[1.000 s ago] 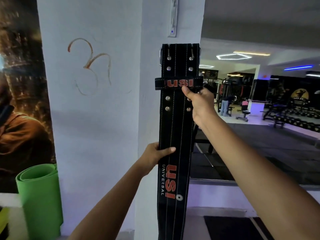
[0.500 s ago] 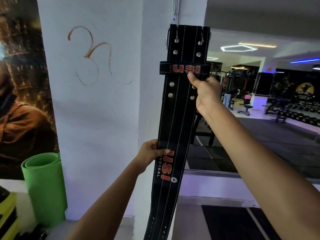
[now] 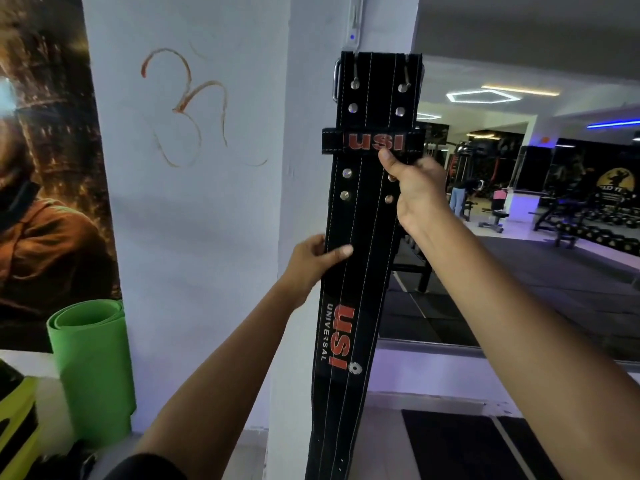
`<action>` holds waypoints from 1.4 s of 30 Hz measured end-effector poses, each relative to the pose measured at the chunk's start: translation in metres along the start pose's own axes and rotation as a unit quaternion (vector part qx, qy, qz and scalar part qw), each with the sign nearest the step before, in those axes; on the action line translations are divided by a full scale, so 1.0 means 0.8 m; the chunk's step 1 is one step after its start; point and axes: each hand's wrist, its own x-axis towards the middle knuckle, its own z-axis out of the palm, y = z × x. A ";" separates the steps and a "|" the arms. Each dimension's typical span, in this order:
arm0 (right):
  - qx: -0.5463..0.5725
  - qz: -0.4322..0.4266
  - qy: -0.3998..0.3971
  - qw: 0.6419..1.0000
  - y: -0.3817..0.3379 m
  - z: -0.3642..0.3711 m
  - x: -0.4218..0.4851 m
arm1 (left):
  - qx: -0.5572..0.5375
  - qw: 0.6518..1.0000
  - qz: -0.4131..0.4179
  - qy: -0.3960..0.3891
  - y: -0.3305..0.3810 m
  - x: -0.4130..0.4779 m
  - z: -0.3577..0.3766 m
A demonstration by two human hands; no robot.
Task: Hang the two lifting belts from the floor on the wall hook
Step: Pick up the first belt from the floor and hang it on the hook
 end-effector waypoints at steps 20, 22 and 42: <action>-0.117 0.200 -0.225 0.946 0.160 -0.109 -0.092 | -0.119 0.986 0.101 0.061 0.105 0.051 0.028; -0.090 0.178 -0.208 0.958 0.158 -0.108 -0.082 | -0.122 0.986 0.098 0.064 0.104 0.051 0.027; -0.057 0.175 -0.190 0.964 0.193 -0.127 -0.091 | -0.140 0.983 0.094 0.071 0.111 0.047 0.031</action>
